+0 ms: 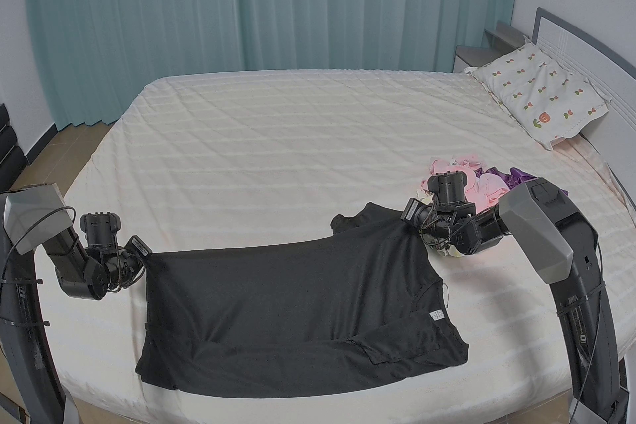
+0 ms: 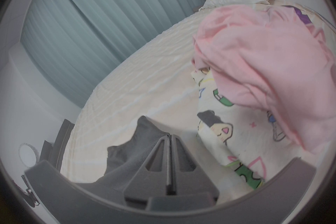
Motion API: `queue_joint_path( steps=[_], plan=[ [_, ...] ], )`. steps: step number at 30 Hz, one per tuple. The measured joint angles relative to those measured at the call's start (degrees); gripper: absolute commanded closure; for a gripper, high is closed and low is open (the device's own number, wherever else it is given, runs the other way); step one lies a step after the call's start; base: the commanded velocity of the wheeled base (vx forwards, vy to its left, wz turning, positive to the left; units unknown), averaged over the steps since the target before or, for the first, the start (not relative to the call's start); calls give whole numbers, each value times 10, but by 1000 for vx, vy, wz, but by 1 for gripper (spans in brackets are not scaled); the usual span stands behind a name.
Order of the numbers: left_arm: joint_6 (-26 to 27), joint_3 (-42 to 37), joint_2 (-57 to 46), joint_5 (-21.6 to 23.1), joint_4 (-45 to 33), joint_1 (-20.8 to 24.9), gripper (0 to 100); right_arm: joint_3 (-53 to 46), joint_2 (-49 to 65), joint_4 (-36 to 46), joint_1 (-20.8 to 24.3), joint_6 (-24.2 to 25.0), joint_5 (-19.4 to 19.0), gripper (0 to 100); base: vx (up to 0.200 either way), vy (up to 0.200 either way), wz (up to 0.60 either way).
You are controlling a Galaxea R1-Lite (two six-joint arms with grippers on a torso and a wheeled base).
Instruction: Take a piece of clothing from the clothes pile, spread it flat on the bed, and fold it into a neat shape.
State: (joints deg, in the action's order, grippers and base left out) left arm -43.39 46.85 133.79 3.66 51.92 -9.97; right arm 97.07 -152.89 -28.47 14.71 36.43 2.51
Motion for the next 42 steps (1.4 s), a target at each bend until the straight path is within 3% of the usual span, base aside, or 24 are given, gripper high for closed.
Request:
queue_joint_path(
  steps=[13,25,33,42],
  plan=[
    [70,13,-3,-1,-3,-2,100,-98,46,-80,-9,-7,-8,100,0,0,0],
    [116,-5,-11,-1,-3,-5,100,-211,111,-94,-12,-18,-57,100,0,0,0],
    [163,-53,-40,2,1,-5,100,-334,176,-112,-19,-56,-96,100,0,0,0],
    [217,-138,-70,4,2,-5,100,-450,214,-133,-22,-131,-119,100,0,0,0]
  ],
)
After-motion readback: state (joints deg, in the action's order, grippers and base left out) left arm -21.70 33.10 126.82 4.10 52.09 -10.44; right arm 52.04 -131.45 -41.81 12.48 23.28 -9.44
